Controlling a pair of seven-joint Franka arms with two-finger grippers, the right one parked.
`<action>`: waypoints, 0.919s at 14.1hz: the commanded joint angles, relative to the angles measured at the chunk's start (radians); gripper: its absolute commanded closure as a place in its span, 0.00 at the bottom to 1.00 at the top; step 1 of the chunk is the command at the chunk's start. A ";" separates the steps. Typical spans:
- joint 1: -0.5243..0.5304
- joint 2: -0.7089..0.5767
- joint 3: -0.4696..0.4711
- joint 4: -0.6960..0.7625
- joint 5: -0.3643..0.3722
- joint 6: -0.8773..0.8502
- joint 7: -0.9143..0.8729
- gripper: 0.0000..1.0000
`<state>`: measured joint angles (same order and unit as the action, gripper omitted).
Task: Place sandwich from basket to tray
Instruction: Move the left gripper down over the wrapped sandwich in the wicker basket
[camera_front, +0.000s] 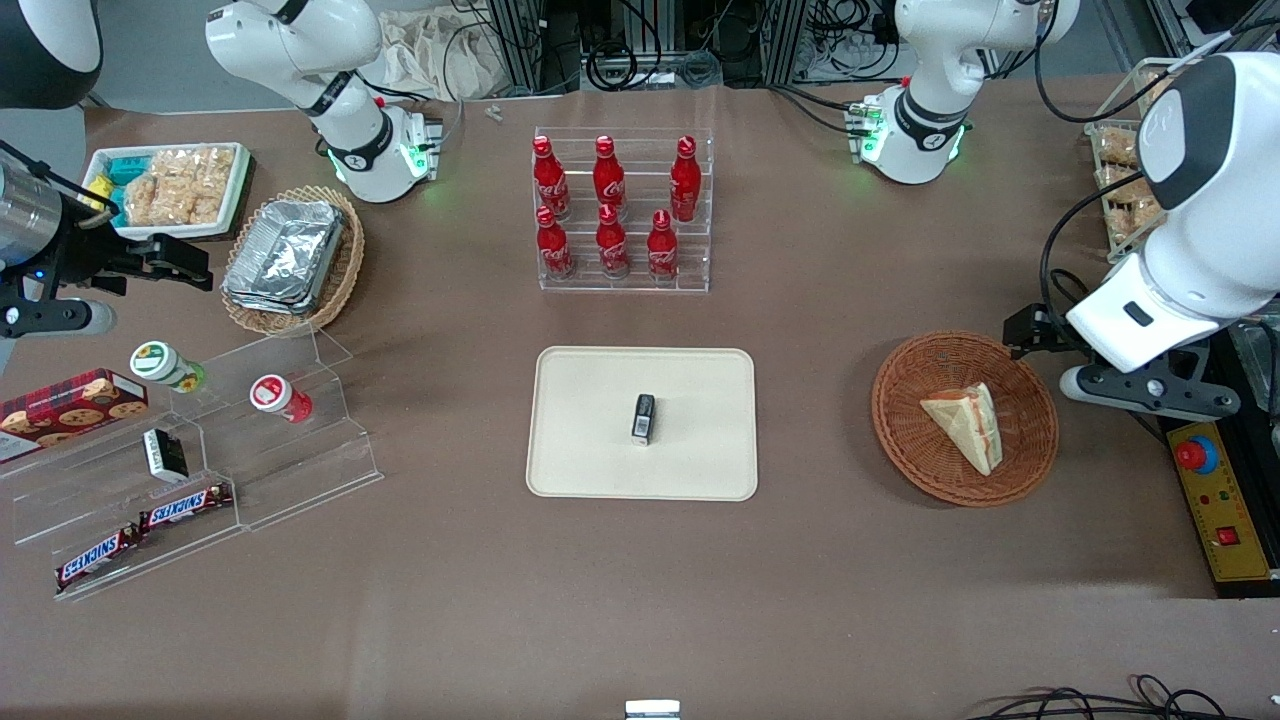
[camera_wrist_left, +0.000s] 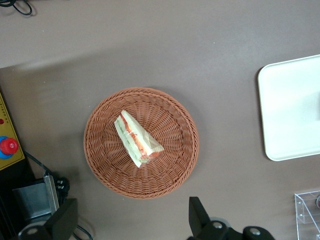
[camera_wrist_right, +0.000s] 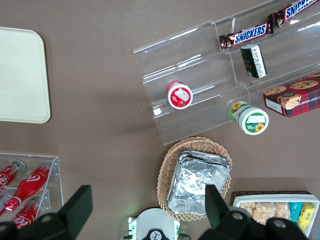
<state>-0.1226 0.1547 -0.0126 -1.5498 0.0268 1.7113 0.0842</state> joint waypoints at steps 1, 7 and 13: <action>0.000 0.014 0.003 0.034 -0.001 -0.045 -0.015 0.00; 0.008 0.043 0.016 -0.009 -0.002 -0.065 -0.180 0.00; 0.097 0.011 0.022 -0.285 -0.056 0.213 -0.445 0.00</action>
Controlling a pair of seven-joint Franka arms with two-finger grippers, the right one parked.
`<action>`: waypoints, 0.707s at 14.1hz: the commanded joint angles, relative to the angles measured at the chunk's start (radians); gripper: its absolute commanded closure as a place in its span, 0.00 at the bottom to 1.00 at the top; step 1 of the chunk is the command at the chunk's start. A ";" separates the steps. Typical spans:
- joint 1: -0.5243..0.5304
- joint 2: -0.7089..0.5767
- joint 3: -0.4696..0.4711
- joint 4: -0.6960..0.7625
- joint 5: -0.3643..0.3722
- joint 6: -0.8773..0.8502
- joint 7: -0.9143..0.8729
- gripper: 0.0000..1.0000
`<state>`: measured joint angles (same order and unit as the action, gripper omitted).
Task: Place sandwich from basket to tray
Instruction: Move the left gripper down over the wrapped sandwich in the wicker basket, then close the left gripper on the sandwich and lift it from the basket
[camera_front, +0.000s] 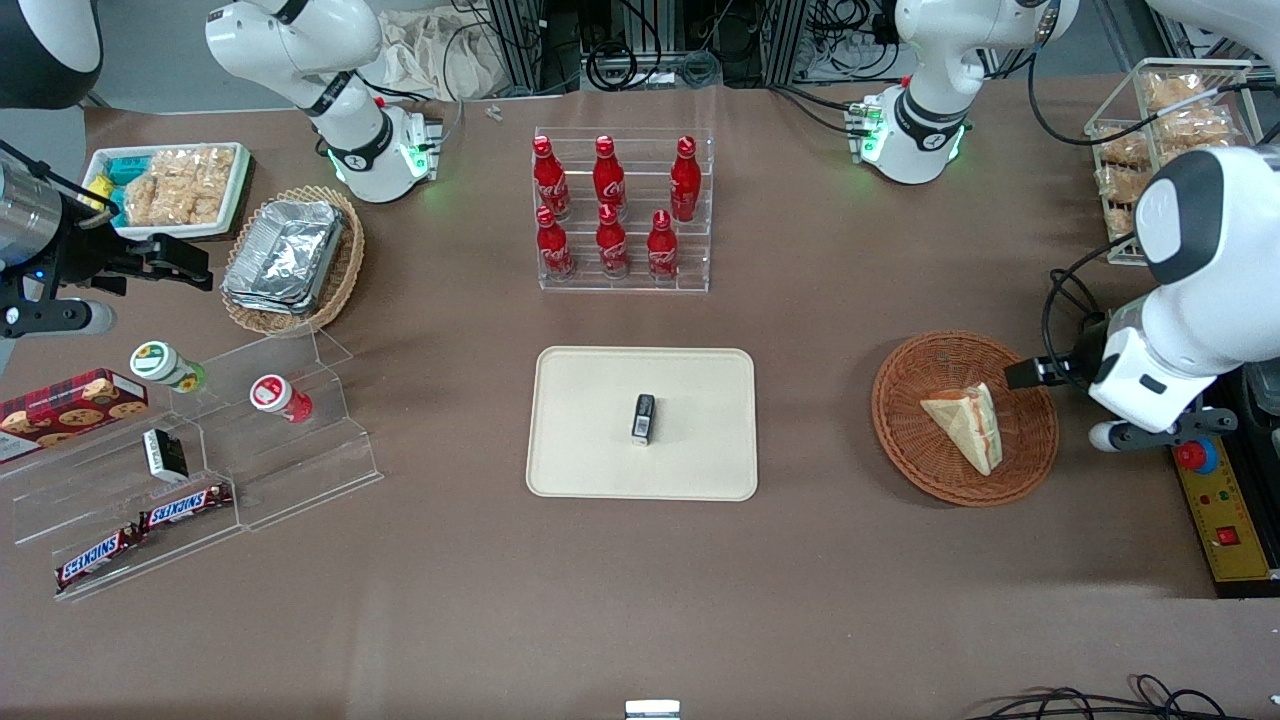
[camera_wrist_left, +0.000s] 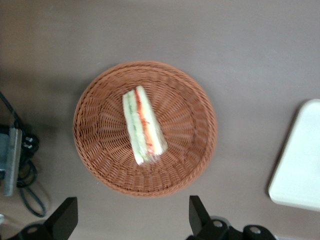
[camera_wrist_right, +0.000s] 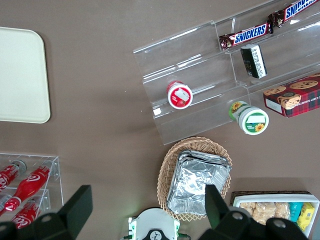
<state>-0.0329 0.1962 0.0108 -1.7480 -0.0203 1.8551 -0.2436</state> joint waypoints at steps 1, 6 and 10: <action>0.005 -0.024 0.000 -0.134 0.000 0.146 -0.155 0.00; -0.001 0.017 -0.002 -0.335 0.017 0.475 -0.432 0.00; -0.007 0.066 -0.003 -0.340 0.106 0.490 -0.536 0.00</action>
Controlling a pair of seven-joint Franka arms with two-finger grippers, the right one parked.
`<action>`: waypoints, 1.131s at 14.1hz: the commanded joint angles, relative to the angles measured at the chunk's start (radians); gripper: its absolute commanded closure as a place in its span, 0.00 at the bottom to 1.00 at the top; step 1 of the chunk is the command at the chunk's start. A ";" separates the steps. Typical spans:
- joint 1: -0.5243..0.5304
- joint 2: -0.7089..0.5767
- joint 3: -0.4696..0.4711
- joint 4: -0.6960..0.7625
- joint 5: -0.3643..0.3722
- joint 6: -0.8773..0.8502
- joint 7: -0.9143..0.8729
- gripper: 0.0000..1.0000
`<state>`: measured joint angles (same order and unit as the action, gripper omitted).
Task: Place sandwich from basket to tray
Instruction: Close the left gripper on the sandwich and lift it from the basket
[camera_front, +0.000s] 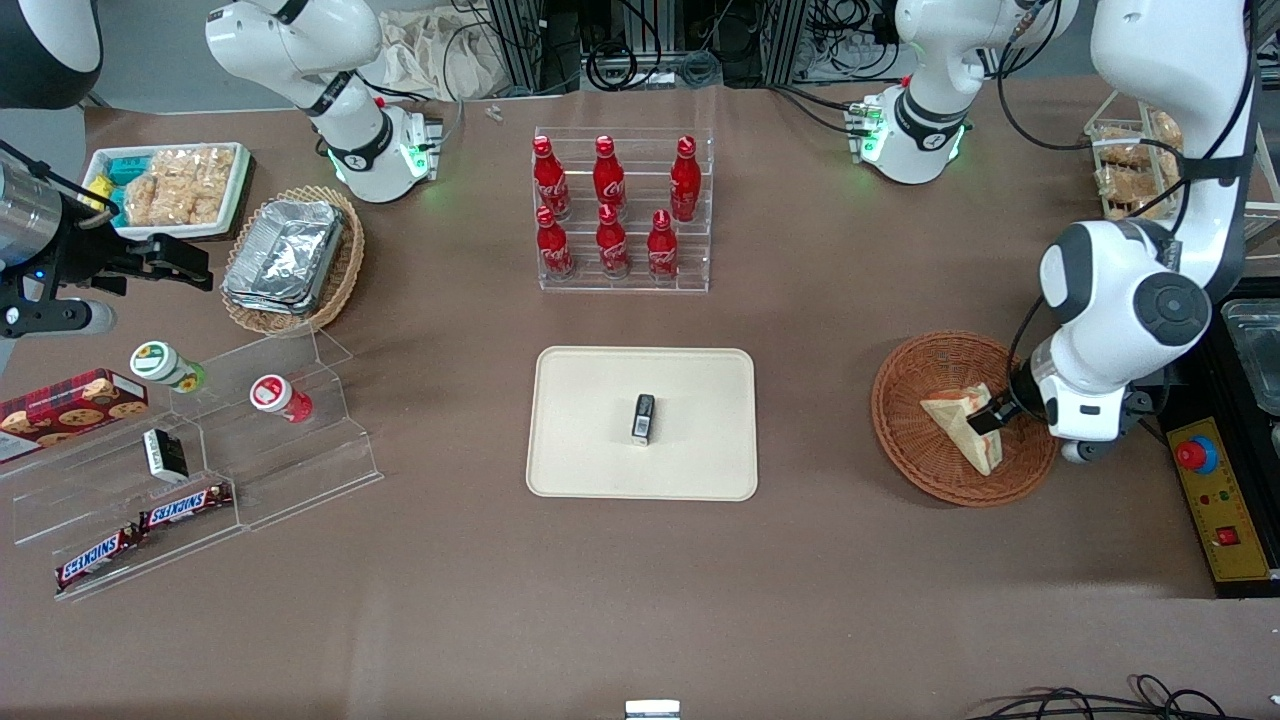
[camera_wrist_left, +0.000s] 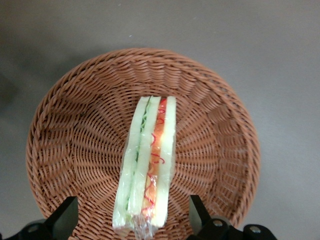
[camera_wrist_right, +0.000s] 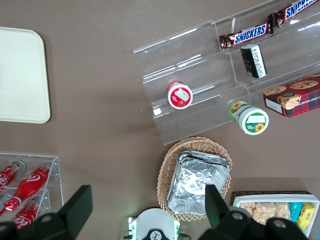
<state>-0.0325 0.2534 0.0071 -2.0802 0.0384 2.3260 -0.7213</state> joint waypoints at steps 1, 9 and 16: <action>-0.007 0.023 0.001 -0.008 0.061 0.019 -0.059 0.00; -0.009 0.081 -0.006 0.000 0.061 0.050 -0.082 0.00; -0.020 0.125 -0.006 0.043 0.054 0.050 -0.171 1.00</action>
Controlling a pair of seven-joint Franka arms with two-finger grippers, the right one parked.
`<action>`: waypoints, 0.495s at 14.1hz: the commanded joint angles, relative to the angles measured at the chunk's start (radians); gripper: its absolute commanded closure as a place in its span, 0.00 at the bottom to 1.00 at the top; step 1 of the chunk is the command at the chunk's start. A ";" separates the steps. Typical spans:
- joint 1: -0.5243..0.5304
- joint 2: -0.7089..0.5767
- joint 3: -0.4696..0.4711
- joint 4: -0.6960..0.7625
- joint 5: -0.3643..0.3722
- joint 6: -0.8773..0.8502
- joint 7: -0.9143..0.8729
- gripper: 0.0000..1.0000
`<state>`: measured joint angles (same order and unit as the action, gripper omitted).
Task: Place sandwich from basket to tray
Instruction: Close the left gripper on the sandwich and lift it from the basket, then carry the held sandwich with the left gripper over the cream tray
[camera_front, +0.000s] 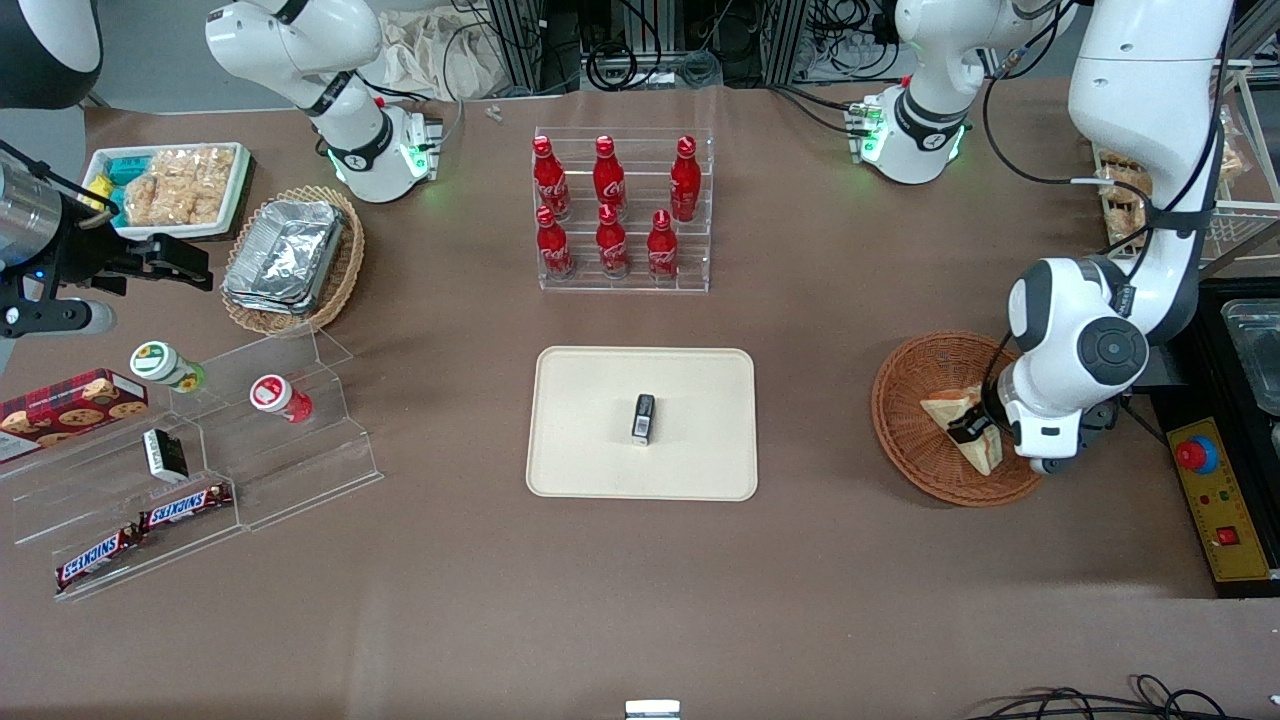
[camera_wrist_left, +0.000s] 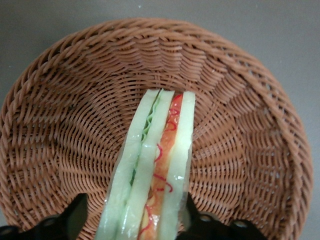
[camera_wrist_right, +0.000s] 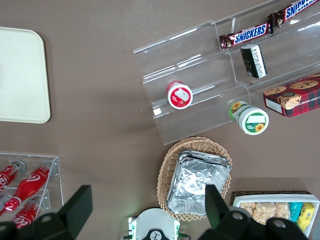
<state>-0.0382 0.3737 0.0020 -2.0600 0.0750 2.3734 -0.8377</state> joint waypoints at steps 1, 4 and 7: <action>-0.025 0.004 0.000 0.027 0.016 0.003 -0.058 1.00; -0.026 -0.005 0.000 0.052 0.017 -0.016 -0.052 1.00; -0.028 -0.041 -0.008 0.148 0.020 -0.217 -0.038 1.00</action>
<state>-0.0614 0.3653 -0.0002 -1.9852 0.0756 2.2906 -0.8626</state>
